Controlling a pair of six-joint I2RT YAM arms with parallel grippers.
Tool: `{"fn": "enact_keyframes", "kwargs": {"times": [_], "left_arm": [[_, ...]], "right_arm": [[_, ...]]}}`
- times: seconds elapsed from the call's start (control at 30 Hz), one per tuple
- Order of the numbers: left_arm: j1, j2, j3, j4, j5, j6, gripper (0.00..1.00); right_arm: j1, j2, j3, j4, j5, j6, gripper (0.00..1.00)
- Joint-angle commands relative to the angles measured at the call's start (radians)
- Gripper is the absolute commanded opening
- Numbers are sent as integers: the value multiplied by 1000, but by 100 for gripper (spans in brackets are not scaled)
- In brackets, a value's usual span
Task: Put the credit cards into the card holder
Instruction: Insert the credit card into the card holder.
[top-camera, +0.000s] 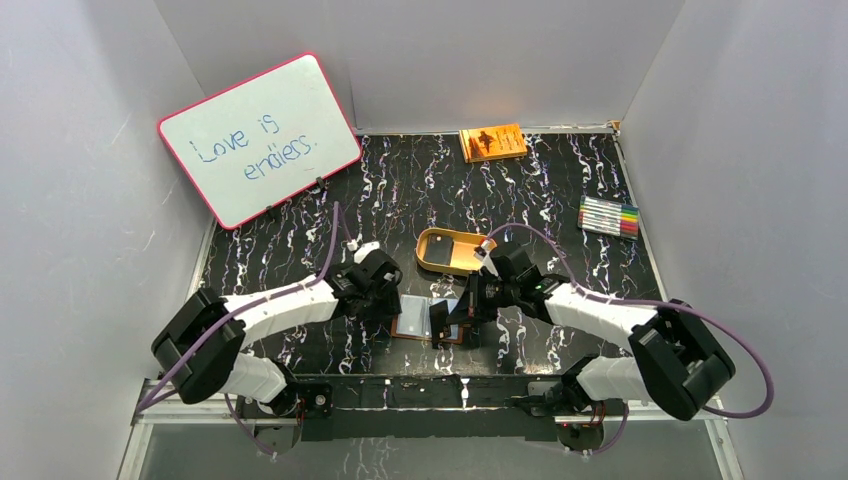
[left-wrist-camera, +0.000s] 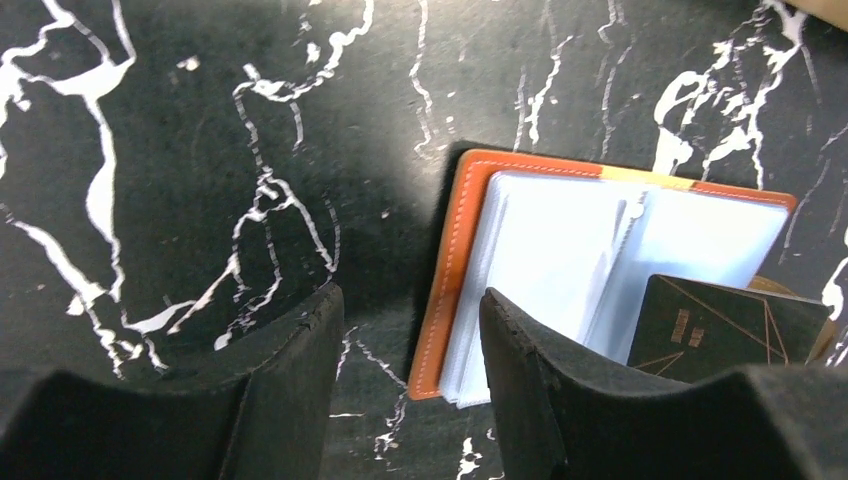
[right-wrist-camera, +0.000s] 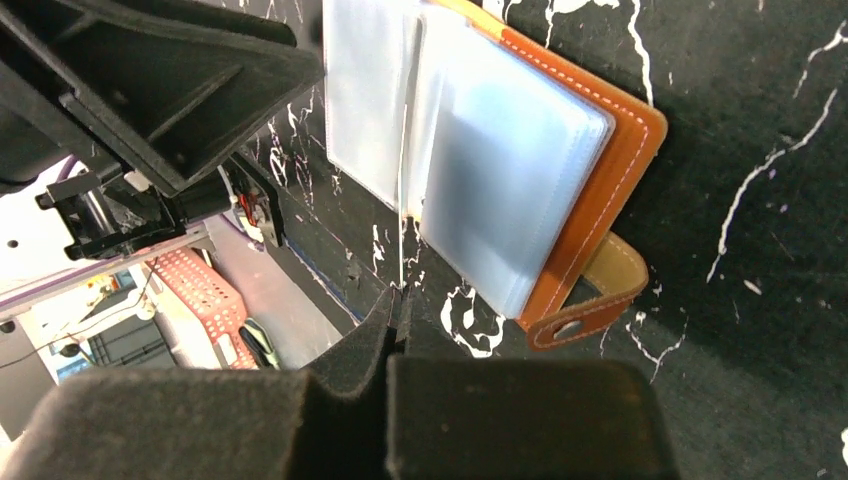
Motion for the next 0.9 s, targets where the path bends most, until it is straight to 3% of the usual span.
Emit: {"fn": "enact_keyframes", "kwargs": {"times": [0.0, 0.87], "left_arm": [[10, -60, -44, -37, -46, -38, 50], [15, -132, -125, -59, -37, -74, 50]], "right_arm": [[-11, 57, 12, 97, -32, 11, 0], [-11, 158, -25, 216, -74, 50, 0]]}}
